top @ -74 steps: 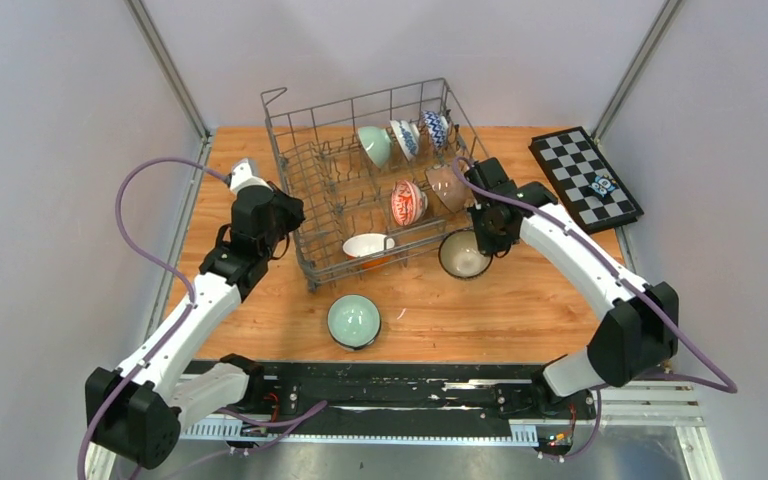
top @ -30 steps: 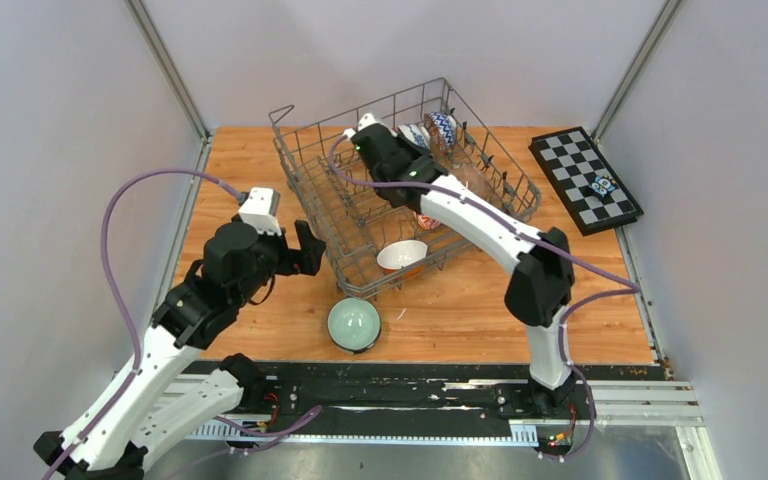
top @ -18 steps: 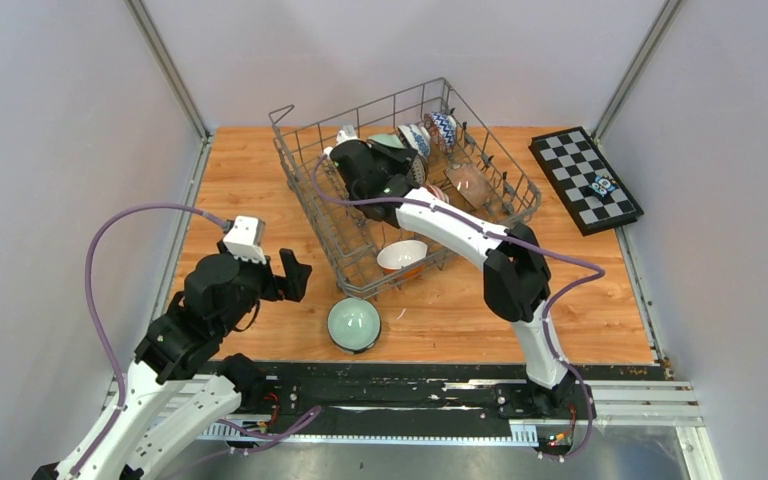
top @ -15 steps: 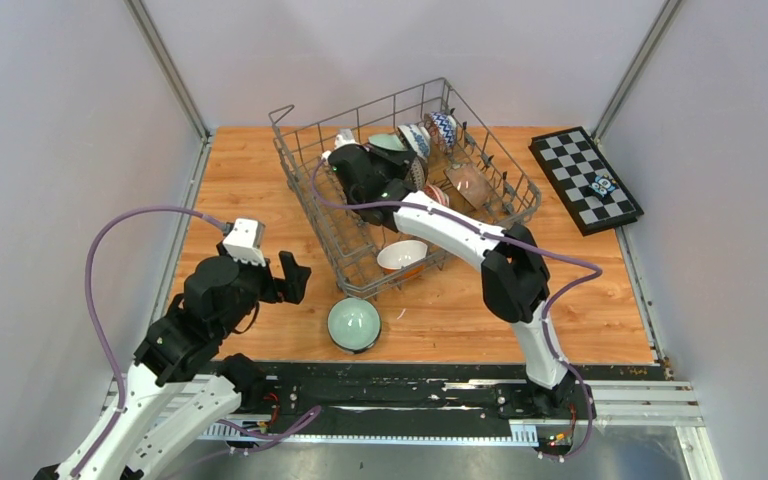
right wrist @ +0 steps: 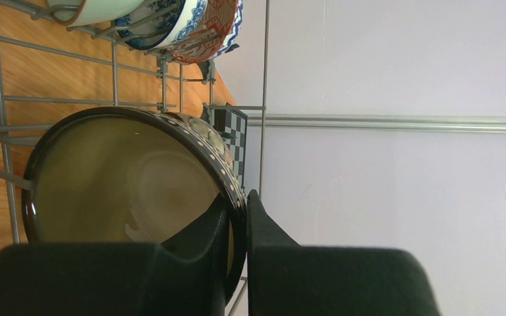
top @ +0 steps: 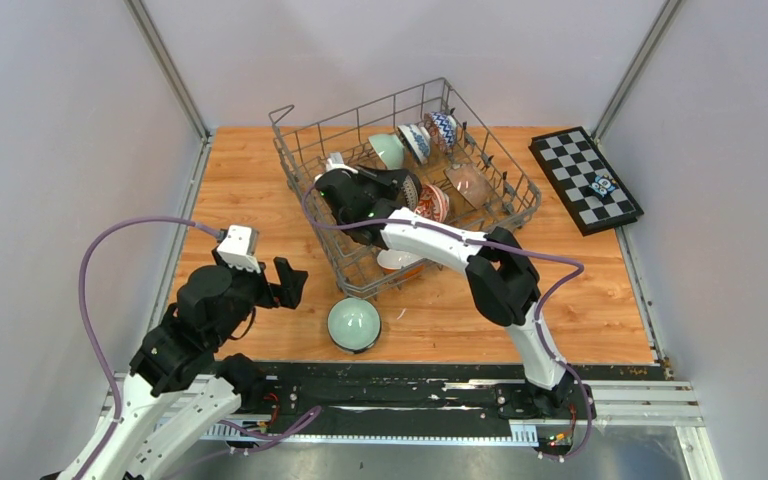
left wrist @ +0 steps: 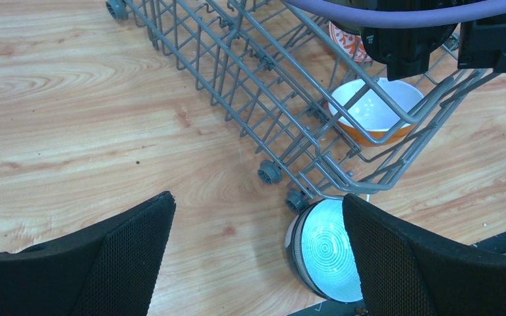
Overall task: Load the bowls into the dish rack
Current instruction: Place the bowl in the dish rack.
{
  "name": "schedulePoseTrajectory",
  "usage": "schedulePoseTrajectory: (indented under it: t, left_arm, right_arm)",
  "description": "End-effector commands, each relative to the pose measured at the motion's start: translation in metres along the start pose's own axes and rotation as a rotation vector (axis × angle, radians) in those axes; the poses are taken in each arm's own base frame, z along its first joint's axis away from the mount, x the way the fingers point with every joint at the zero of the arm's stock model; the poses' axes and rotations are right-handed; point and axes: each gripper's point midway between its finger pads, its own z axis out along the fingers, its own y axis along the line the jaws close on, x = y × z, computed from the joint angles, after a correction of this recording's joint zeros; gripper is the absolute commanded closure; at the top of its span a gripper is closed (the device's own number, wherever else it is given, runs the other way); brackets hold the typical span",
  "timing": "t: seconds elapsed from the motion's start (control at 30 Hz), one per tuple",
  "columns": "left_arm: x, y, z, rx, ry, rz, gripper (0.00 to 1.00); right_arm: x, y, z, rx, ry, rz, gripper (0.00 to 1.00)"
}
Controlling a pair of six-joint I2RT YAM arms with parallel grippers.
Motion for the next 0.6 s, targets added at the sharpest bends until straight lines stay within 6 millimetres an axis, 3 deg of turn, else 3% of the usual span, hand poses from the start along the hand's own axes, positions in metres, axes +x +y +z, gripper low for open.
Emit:
schedulePoseTrajectory:
  t: [0.0,0.3,0.37,0.57]
  left_arm:
    - [0.0,0.0,-0.001,0.007,-0.017,0.011,0.0]
    - [0.0,-0.001,-0.001,0.016,-0.019,0.011,0.0]
    - [-0.001,-0.001,-0.001,0.016,-0.022,0.011,0.0]
    - [0.0,-0.001,-0.001,0.015,-0.021,0.011,0.0]
  right_arm:
    - [0.012,0.007,-0.009,0.023,0.042,-0.061,0.97]
    - [0.011,0.019,-0.016,0.024,0.042,-0.096,0.95]
    - [0.01,0.021,-0.019,0.021,0.036,-0.097,0.81]
    - [0.01,0.024,-0.027,0.02,0.028,-0.09,0.62]
